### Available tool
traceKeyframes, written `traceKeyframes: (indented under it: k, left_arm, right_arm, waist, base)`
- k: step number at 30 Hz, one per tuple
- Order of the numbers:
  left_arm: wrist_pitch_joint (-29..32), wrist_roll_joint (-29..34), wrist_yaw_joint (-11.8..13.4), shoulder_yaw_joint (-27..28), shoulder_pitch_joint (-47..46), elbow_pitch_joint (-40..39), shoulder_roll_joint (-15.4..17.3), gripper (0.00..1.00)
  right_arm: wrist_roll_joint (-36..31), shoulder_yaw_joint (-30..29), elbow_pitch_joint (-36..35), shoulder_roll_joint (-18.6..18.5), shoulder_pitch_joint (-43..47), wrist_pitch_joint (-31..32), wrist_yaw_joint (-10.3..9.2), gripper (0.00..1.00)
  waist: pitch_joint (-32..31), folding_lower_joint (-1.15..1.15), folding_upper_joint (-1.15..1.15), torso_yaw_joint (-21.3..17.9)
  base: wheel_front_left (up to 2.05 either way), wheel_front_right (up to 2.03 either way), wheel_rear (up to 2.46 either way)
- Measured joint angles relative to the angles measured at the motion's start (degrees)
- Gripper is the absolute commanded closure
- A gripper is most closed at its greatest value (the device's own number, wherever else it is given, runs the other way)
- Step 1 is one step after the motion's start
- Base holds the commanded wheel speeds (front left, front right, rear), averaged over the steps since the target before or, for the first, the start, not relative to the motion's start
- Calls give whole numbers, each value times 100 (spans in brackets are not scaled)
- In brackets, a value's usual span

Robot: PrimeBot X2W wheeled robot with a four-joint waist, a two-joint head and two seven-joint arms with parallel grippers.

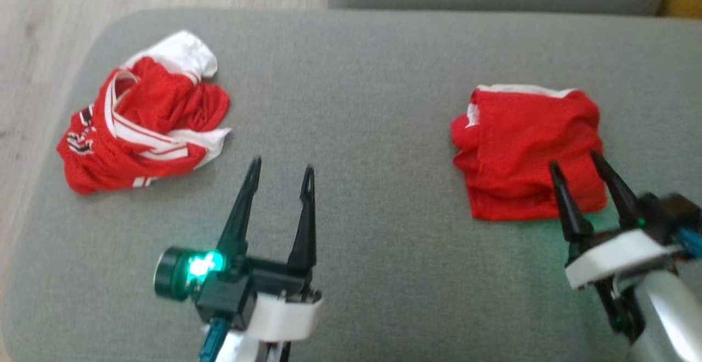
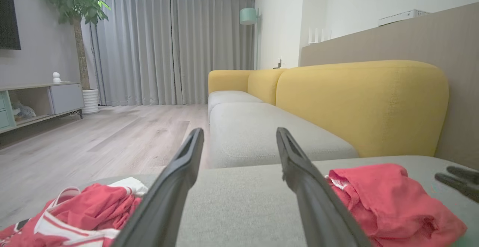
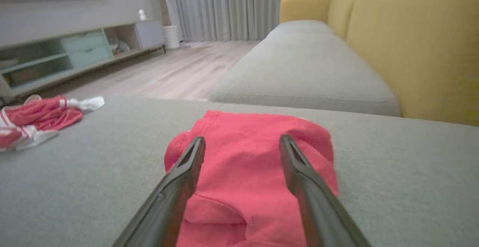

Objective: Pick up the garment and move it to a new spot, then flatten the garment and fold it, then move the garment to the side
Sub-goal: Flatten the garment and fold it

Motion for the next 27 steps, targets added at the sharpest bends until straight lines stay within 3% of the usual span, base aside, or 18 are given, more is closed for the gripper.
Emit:
traceKeyframes:
  k: [4, 10, 27]
  left_arm:
    - [1, 1, 43, 211, 364, 233, 9, 0]
    - [4, 64, 79, 531, 892, 538, 33, 0]
    - [5, 196, 43, 893, 1238, 815, 26, 0]
  right_arm:
    - [-243, -799, -454, 597, 676, -15, -1, 0]
    - [-549, -1304, -964, 1151, 1568, -15, -1, 0]
    - [-925, -1386, -1001, 1340, 1932, -15, -1, 0]
  waist:
    - [-345, -1, 0, -64]
    - [-781, -1, 0, -197]
    - [-1148, 0, 0, -436]
  base:
    - [0, 0, 0]
    - [0, 0, 0]
    - [0, 0, 0]
